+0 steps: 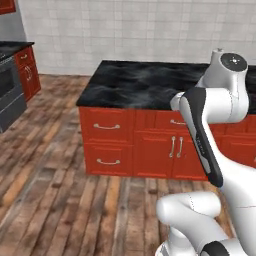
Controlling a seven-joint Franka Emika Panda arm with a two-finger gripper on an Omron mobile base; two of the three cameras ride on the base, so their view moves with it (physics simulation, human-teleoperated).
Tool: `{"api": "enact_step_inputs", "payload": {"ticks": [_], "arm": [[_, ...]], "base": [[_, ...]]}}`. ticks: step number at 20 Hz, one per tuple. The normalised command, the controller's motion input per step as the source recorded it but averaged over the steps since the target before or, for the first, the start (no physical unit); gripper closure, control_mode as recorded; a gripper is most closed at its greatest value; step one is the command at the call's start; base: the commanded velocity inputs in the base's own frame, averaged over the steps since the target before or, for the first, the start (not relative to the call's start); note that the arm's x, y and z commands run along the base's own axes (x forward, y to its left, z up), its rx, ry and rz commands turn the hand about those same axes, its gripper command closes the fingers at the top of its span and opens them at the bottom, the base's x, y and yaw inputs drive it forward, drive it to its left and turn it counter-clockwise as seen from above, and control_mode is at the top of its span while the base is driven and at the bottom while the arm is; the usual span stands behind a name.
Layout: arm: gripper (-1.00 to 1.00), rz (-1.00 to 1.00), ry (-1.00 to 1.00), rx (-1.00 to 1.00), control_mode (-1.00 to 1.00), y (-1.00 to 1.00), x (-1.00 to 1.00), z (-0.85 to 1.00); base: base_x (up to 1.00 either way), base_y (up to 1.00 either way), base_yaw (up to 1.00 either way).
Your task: Pick up the bar soap and bar soap from the sink, and place them back in the cabinet, and close the cabinet door.
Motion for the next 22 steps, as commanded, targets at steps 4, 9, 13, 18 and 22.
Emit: {"api": "enact_step_inputs", "payload": {"ticks": [4,9,13,18,22], "arm": [[1.0,0.0,0.0,0.0,1.0,0.0,0.0,0.0],[1.0,0.0,0.0,0.0,1.0,0.0,0.0,0.0],[1.0,0.0,0.0,0.0,1.0,0.0,0.0,0.0],[1.0,0.0,0.0,0.0,1.0,0.0,0.0,0.0],[1.0,0.0,0.0,0.0,1.0,0.0,0.0,0.0]], "base": [[0.23,-0.05,-0.6],[0.27,-0.01,-0.59],[0.38,0.0,-0.57],[0.45,0.0,-0.55],[0.46,0.0,-0.54]]}}
